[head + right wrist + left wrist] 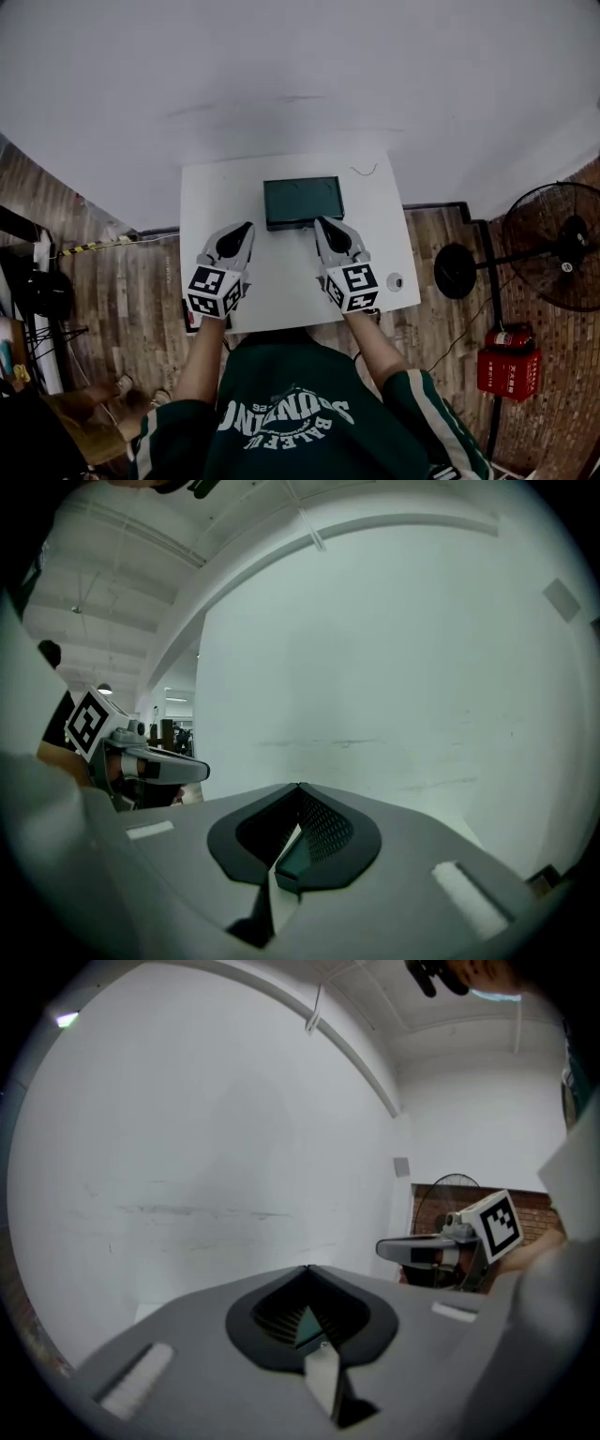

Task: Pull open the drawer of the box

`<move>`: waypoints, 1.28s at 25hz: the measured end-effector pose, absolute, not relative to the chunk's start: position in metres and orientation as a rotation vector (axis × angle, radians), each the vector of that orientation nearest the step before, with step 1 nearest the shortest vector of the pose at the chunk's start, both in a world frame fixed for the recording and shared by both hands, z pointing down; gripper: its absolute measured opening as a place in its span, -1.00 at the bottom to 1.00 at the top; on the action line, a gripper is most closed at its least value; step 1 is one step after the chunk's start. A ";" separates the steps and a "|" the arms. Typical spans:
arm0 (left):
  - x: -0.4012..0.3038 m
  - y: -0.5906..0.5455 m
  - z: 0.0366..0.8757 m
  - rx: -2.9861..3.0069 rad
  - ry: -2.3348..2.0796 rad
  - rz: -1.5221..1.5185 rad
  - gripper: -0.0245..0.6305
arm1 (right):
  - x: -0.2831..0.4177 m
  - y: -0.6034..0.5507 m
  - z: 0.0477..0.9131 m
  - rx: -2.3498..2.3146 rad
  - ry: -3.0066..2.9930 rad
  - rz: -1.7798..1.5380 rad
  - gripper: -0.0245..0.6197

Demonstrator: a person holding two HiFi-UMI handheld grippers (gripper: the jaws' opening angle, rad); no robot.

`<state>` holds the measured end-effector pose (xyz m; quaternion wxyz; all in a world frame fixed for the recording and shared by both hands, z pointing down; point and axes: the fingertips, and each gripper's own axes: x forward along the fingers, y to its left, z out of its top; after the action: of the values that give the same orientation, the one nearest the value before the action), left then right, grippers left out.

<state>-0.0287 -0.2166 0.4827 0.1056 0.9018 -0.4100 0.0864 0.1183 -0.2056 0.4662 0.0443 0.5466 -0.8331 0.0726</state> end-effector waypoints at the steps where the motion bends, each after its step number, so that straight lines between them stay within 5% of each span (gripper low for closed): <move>1: -0.029 -0.220 0.484 2.653 -1.208 0.261 -0.77 | 0.118 -0.209 0.467 1.669 -2.548 0.230 -0.92; 24: -0.061 -0.220 0.547 2.511 -1.169 0.356 -0.77 | 0.108 -0.215 0.654 1.587 -2.219 0.652 -0.91; 32: -0.089 -0.214 0.554 2.464 -1.211 0.392 -0.77 | 0.126 -0.241 0.715 1.672 -2.031 0.962 -0.58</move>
<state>-0.0893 -0.2144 0.5538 0.1834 0.8734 -0.4292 0.1390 0.1259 -0.2415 0.7153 0.1694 0.5882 -0.7147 0.3385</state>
